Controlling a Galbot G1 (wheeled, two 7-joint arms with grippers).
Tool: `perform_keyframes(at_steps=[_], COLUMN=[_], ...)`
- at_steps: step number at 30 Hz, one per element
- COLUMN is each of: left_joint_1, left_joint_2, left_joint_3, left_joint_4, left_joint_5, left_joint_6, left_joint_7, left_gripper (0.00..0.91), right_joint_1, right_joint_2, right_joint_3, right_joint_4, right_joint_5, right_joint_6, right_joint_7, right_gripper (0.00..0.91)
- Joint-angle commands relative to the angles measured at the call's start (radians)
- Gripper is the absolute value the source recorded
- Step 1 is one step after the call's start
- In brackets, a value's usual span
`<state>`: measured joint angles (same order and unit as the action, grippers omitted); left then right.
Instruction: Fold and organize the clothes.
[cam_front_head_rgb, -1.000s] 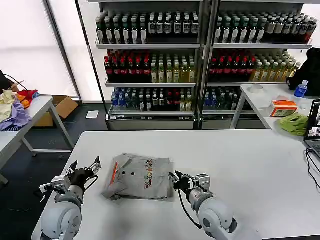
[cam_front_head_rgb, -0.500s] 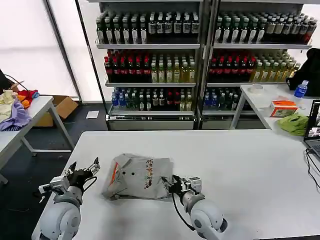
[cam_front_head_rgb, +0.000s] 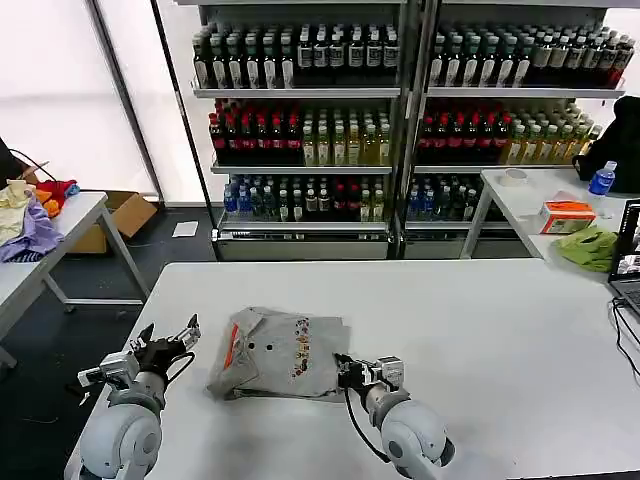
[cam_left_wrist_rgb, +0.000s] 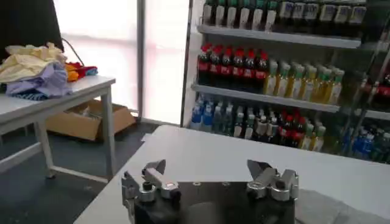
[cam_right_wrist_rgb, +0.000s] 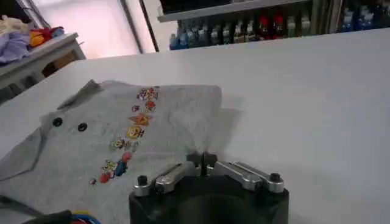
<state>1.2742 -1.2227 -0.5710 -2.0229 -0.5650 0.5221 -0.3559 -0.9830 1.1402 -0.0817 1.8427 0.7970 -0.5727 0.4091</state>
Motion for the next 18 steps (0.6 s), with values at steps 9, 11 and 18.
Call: perform_keyframes(at_steps=[9,11,18], left_joint_1=[0.013,0.015,0.018], left_joint_2=[-0.004,-0.009,-0.016], left_joint_3=[-0.018,-0.014,-0.002], left_joint_4=[-0.031,-0.035,-0.057], left_joint_5=[-0.013,-0.012,-0.011], left_joint_6=[0.0,0.0,0.001], left_joint_7=[-0.001,-0.001,-0.001], left_gripper=[0.907,0.907,0.907], right_joint_1=[-0.039,-0.039,0.047], right_joint_2=[-0.224,-0.271,-0.324], right_joint_3=[0.137,0.172,0.23], right_joint_4=[0.085,0.068,-0.099], right_joint_5=[0.06,0.061,-0.114], right_joint_6=[-0.007,-0.007,-0.008], right_joint_7=[-0.014,-0.022,-0.149], right_gripper=[0.0,0.0,0.101])
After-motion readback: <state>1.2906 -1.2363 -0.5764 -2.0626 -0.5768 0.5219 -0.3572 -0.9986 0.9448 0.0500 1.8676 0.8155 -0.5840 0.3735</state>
